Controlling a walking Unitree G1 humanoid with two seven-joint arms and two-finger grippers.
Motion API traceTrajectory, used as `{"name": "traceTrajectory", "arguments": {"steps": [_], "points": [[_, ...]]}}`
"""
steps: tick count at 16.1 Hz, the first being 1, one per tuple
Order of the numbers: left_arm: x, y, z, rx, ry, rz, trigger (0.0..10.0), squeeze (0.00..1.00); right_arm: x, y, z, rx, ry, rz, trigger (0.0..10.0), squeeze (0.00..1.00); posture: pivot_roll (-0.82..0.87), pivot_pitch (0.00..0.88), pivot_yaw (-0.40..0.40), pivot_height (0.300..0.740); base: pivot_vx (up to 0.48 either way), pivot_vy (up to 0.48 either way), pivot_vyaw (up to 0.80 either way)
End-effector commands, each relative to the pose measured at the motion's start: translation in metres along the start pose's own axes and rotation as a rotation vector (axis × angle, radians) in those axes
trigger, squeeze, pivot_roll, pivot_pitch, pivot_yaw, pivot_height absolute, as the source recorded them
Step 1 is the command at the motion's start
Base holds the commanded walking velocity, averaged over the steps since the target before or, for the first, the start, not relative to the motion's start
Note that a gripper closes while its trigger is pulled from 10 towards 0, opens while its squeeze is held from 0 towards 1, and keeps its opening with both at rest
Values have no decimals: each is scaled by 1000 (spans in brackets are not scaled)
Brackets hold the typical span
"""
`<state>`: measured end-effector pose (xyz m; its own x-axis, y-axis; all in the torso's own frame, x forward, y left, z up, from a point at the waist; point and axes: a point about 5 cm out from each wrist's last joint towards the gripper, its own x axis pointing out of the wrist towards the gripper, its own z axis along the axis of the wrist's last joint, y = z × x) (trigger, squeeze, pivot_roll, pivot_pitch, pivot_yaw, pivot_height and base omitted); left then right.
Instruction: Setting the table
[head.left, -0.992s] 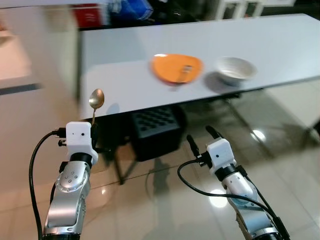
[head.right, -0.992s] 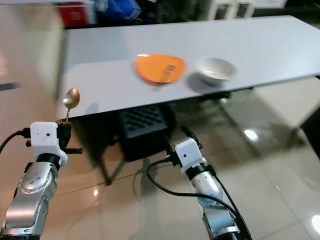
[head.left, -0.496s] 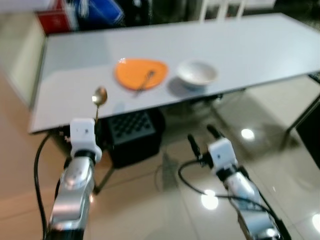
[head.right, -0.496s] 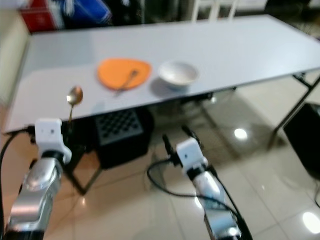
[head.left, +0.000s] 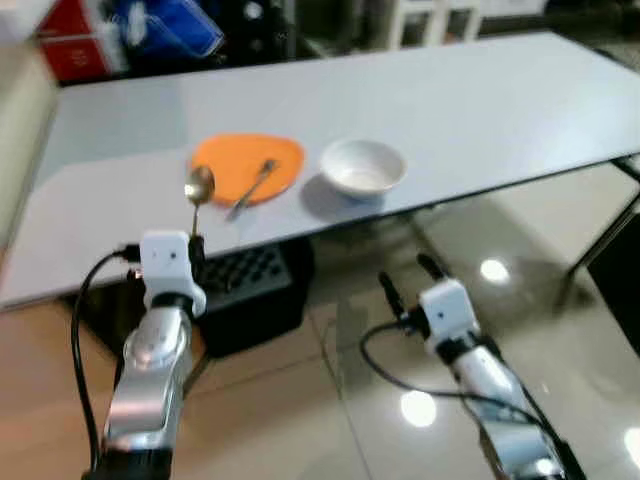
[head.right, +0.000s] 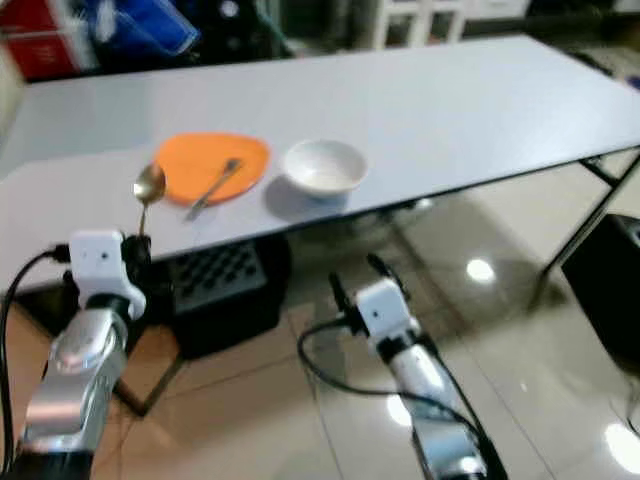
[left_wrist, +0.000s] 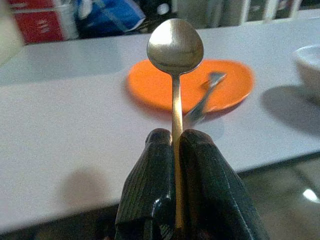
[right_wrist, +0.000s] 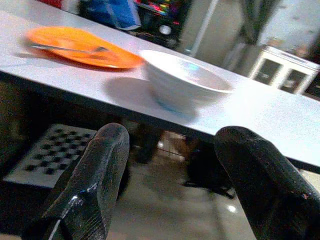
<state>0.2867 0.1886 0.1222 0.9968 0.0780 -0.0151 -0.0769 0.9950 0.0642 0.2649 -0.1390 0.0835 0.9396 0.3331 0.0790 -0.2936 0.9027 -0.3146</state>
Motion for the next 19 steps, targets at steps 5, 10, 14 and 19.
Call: {"name": "traceTrajectory", "arguments": {"steps": [5, 10, 14, 19], "points": [[1, -5, 3, -10, -26, -10, 0, 0, -1, -31, 8, -11, -43, -115, 10000, 0, 12, 58, 12, 740, 0, 0, 0], [11, 3, 9, -4, -47, 10, 0, 0, -19, -40, 1, -17, -13, -163, 10000, 0, -19, 59, 26, 740, 0, 0, 0], [17, 4, 12, 1, -52, 2, 0, 0, -17, -33, 2, -7, -13, -164, 10000, 0, -25, 57, 34, 740, 73, 95, 0], [21, 5, 13, 18, -51, -18, 0, 0, -27, -31, -6, -7, 13, -171, 10000, 0, -36, 54, 48, 740, 299, 375, 0]]}}
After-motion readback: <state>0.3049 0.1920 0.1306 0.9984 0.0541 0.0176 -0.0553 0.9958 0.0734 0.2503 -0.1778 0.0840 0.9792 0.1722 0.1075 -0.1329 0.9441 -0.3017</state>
